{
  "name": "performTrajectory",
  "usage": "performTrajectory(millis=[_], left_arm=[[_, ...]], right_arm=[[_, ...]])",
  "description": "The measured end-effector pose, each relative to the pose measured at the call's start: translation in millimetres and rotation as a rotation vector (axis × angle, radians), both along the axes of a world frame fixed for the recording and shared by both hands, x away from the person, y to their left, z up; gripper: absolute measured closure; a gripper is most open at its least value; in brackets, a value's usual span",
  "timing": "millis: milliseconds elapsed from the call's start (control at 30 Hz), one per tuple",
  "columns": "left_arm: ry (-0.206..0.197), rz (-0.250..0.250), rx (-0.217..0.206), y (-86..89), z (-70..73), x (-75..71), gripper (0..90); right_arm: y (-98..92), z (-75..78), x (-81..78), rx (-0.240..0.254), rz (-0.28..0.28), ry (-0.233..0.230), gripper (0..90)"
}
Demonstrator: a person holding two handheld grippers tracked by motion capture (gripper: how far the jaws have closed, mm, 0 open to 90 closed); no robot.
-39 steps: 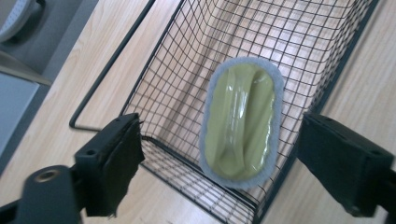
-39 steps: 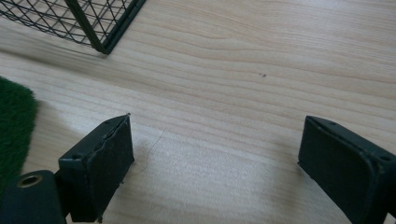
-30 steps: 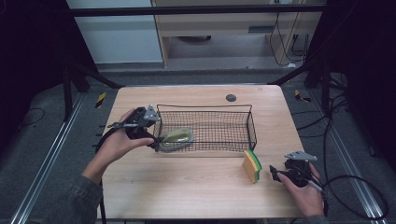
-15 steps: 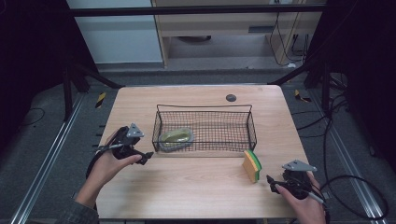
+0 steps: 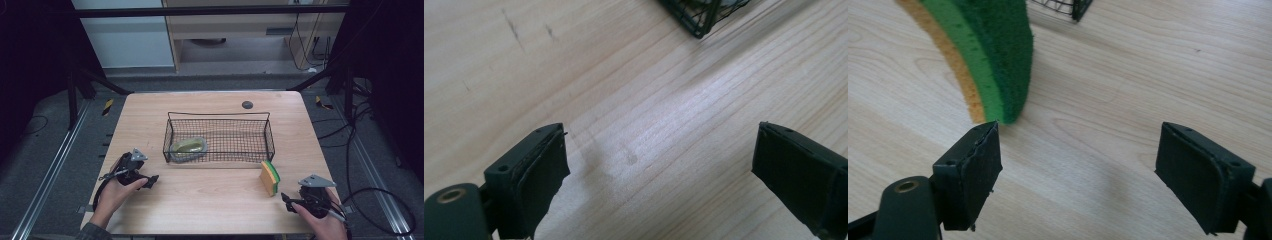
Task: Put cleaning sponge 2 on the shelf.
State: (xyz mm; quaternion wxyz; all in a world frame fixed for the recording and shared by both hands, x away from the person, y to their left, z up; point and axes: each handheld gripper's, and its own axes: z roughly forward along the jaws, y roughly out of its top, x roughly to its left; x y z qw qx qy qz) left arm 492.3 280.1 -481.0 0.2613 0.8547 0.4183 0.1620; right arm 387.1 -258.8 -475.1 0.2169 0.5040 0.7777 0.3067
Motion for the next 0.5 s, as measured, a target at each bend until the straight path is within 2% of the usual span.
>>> performTrajectory(millis=[100,133,267,433,500], left_arm=[[0.010,0.005,0.011,1.1,-6.7,1.4,6.3],[0.015,0.012,-0.011,1.7,-9.5,2.4,6.2],[0.021,0.019,-0.028,2.7,-13.2,4.8,4.1],[-0.004,0.029,-0.044,5.0,-16.3,5.6,1.1],[-0.028,0.038,-0.069,5.0,-19.5,4.8,0.0]], right_arm=[[2.9,0.0,-1.3,-0.004,0.012,0.009,18.0],[4.0,0.0,-1.9,0.002,0.015,0.014,18.0],[7.0,-0.6,-3.3,-0.006,0.033,0.020,19.0],[12.0,0.3,-3.8,0.004,0.052,0.020,21.0],[14.5,1.2,-3.8,0.010,0.060,0.019,21.8]])
